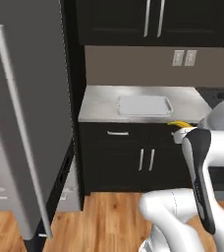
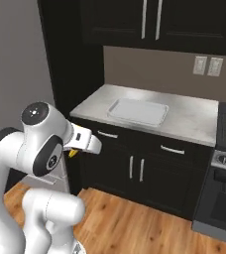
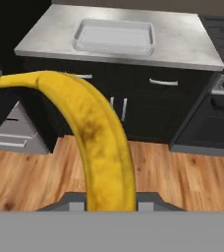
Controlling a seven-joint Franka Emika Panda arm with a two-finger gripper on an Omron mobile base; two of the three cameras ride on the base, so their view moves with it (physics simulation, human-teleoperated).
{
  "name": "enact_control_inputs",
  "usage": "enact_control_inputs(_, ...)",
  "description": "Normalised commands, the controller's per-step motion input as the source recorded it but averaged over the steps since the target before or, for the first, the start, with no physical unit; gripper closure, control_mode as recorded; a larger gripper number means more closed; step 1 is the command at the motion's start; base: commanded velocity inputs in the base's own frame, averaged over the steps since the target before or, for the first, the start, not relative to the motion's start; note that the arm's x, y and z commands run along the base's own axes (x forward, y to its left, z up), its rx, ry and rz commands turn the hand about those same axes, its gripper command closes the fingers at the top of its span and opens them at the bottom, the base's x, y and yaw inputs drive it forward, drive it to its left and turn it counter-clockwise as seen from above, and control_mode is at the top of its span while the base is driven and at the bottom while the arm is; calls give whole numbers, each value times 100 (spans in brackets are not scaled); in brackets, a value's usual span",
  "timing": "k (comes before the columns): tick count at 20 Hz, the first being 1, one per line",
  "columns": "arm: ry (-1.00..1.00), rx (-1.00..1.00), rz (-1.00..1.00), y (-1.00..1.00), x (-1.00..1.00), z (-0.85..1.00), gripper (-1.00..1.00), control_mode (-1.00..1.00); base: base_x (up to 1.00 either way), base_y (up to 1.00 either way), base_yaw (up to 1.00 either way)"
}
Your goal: Pick the pear and banana from the fridge and place them inside the tupperware on the counter.
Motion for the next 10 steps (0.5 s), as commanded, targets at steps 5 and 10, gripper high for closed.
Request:
enact_control_inputs(5, 0, 0, 0, 0, 0, 0, 100, 100, 77, -49, -1)
enact_control_inputs(10, 0, 0, 0, 0, 0, 0, 100, 100, 77, -32, -5)
